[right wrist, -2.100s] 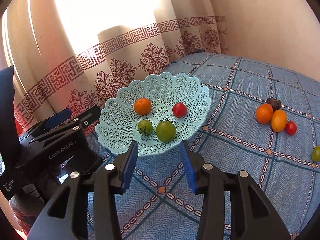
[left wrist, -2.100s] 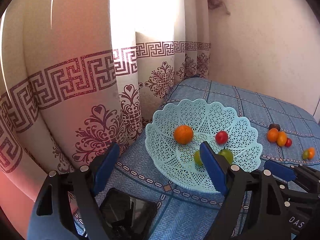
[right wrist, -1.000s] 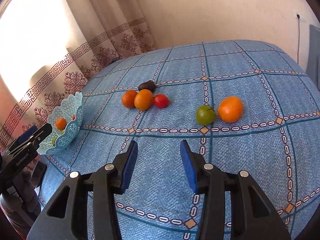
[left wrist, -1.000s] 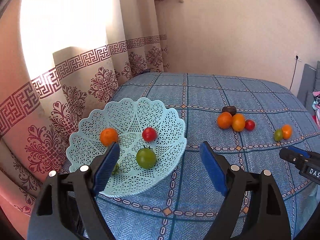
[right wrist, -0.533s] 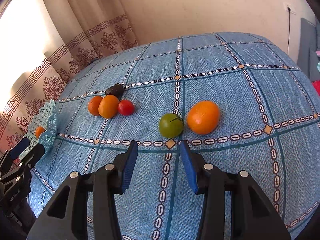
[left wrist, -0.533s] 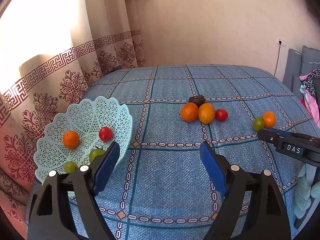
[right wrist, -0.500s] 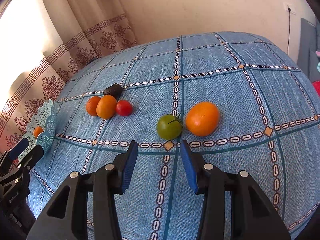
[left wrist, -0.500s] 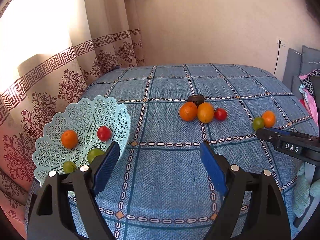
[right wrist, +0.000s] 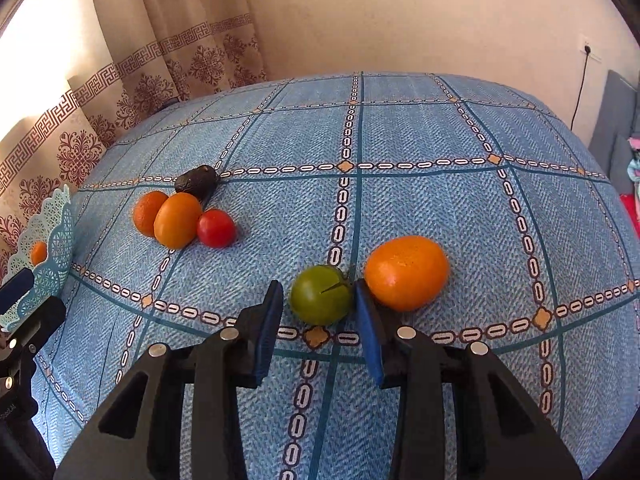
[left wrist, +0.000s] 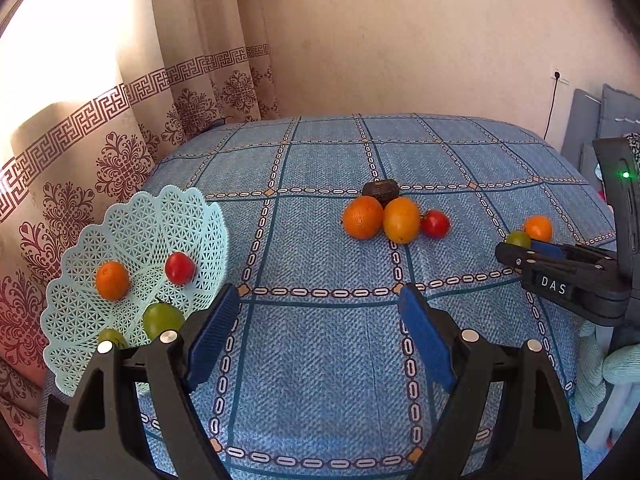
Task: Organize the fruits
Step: 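Grasp the green tomato beside the orange with the right gripper while the left gripper approaches the orange tomato, then grasp the yellow-orange tomato with the left gripper and lift it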
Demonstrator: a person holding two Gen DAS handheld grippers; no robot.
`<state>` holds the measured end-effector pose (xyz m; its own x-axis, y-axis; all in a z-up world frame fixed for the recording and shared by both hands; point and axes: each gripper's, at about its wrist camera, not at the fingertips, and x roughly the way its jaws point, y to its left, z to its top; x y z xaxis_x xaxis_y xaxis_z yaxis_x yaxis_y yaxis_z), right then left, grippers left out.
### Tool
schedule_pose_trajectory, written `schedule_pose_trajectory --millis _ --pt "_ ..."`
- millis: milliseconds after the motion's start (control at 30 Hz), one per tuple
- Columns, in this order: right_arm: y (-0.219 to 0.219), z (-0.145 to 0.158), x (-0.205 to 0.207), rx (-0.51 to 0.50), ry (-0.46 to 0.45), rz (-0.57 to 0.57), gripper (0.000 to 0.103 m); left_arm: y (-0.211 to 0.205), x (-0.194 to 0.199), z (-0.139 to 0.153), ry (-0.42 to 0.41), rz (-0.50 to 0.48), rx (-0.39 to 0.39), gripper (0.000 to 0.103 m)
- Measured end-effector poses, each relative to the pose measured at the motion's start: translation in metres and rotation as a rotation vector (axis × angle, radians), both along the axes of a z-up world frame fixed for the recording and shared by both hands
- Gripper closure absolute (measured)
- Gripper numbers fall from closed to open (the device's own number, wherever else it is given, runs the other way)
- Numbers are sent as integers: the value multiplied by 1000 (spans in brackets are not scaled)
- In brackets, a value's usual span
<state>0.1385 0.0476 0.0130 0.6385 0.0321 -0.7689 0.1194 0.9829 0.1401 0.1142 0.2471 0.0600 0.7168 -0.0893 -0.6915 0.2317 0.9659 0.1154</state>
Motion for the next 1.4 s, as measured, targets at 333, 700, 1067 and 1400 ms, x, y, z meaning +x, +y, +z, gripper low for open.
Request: schedule_pose_trajectory --millis 333,700,1067,1400 --pt "-5 1 -8 38 -19 6 73 -26 25 -17 94 -86 -41 25" --pt "-19 1 -18 90 -23 0 73 -48 66 -43 235 -131 -117 57" --pt "-23 1 -16 110 -24 6 73 -71 95 -45 219 -145 -89 60" --pt "-24 1 -15 111 -23 8 73 -75 105 -44 199 -135 -100 68"
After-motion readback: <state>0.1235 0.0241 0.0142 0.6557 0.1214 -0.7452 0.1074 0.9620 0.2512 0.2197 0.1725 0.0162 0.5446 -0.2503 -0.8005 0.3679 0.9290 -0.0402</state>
